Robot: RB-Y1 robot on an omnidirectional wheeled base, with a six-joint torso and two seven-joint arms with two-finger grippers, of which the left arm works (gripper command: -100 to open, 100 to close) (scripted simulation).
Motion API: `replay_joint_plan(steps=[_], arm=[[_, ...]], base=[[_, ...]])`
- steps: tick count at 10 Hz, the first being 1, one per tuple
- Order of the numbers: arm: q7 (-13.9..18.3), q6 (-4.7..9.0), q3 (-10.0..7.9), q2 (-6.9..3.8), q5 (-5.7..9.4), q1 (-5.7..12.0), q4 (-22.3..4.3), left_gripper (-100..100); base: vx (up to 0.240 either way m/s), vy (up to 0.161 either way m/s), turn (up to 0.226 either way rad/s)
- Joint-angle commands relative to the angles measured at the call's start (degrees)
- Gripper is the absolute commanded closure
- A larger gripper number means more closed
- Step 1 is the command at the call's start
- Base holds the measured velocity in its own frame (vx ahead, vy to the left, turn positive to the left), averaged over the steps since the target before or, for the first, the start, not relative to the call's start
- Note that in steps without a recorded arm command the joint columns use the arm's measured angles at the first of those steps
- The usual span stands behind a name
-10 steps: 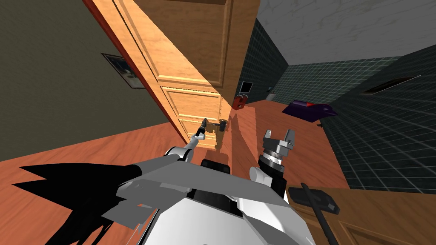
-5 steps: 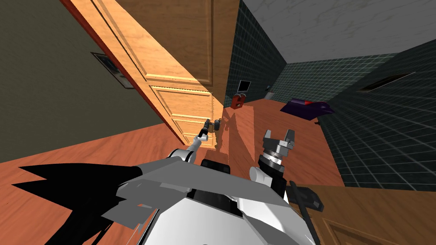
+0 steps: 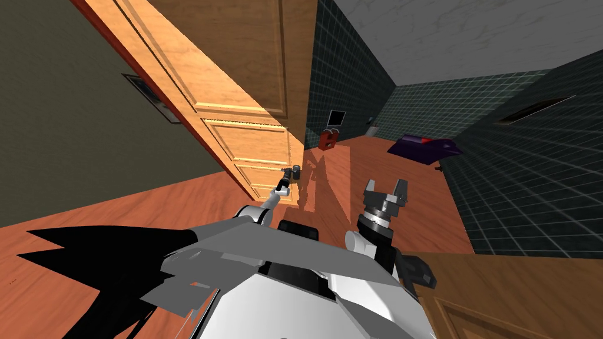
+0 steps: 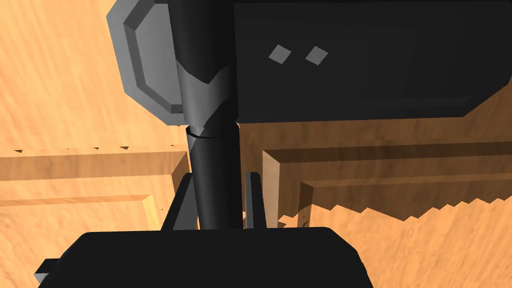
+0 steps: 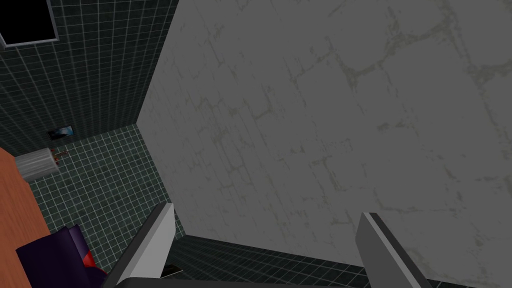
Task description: Push the door open
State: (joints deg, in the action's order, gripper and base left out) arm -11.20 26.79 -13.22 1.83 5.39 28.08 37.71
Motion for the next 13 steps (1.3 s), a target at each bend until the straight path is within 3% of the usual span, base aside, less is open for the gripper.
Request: replay_joint_plan(steps=[1, 4, 5, 7, 9, 10, 13], arm=[[0.0, 0.14, -0.05, -0.20, -0.01, 0.18, 0.2, 100], [0.0, 0.14, -0.05, -0.20, -0.01, 0.18, 0.2, 100], [-1.2, 0.26, -0.58, -1.51, 0.96, 0.32, -0.2, 100], [-1.9, 0.42, -0.99, -2.17, 1.53, 0.45, -0.3, 100], [-1.9, 0.42, -0.99, -2.17, 1.53, 0.45, -0.3, 100], [-3.2, 0.74, -1.81, -3.13, 2.67, 0.71, -0.5, 100], [-4.7, 1.11, -2.74, -3.72, 3.98, 1.00, -0.8, 100]], base=[[0.002, 0.023, -0.019], [0.000, 0.003, -0.003], [0.087, 0.014, -0.001], [0.142, 0.051, 0.017], [0.059, 0.030, -0.003], [0.121, 0.021, 0.030], [0.149, 0.030, 0.054]])
